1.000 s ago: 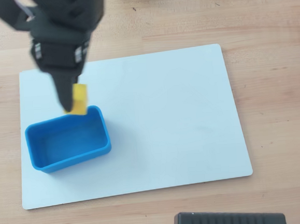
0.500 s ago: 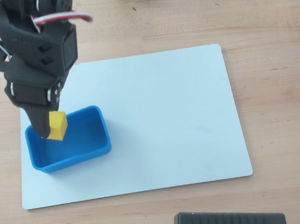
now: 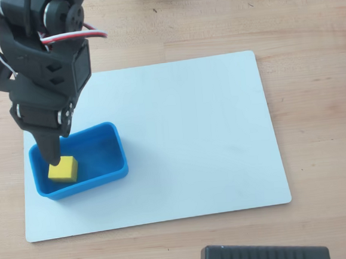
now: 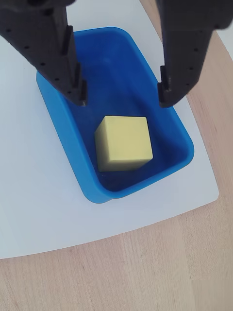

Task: Pick up yellow cube and drop it in the blue rectangular bin

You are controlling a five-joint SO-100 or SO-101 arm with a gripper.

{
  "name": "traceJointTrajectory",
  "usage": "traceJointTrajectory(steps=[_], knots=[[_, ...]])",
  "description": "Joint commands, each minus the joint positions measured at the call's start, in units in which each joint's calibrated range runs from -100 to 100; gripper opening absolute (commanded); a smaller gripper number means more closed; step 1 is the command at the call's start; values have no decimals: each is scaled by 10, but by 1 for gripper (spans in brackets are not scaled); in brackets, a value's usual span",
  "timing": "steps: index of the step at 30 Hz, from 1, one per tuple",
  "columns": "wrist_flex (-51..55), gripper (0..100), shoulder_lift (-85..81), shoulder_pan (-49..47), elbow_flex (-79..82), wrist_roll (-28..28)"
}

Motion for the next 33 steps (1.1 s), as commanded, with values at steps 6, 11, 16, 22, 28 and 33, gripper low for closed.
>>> traceJointTrajectory(steps=[6,11,16,22,28,33], knots=[[91,19,-29,-35,-180,-17],[171,7,-50,-66,-208,-29],[156,3,-192,-109,-45,-38],[69,3,-401,-165,210,-46],[-17,3,-600,-177,458,-48],[-74,0,-712,-175,630,-47]])
